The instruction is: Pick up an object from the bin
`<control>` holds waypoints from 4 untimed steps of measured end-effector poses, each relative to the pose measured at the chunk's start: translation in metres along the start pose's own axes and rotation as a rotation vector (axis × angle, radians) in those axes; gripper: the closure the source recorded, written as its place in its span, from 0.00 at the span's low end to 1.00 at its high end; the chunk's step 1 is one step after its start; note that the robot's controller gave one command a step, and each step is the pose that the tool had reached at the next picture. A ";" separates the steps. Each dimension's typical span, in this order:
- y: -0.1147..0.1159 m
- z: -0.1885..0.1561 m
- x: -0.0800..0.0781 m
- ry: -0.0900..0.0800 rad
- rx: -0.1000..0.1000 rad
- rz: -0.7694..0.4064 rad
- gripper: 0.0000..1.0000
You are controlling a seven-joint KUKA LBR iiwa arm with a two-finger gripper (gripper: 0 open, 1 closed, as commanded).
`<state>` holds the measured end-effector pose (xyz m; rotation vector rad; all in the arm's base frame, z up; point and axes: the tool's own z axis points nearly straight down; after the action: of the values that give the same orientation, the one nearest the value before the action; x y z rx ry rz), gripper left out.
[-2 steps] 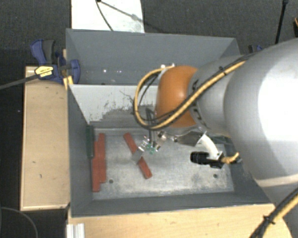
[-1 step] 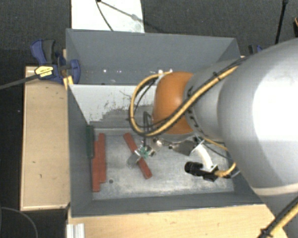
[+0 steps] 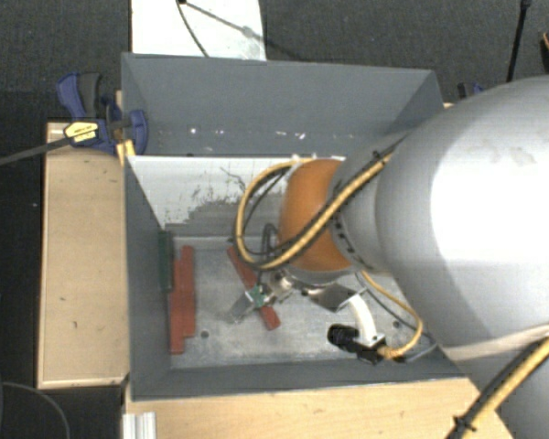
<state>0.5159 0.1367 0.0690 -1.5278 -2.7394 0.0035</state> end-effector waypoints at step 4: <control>0.000 -0.019 0.000 -0.004 -0.007 0.002 1.00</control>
Offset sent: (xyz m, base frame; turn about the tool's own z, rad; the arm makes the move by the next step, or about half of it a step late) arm 0.0000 0.0000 0.0000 0.0000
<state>0.5158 0.1368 0.0876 -1.5344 -2.7433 -0.0034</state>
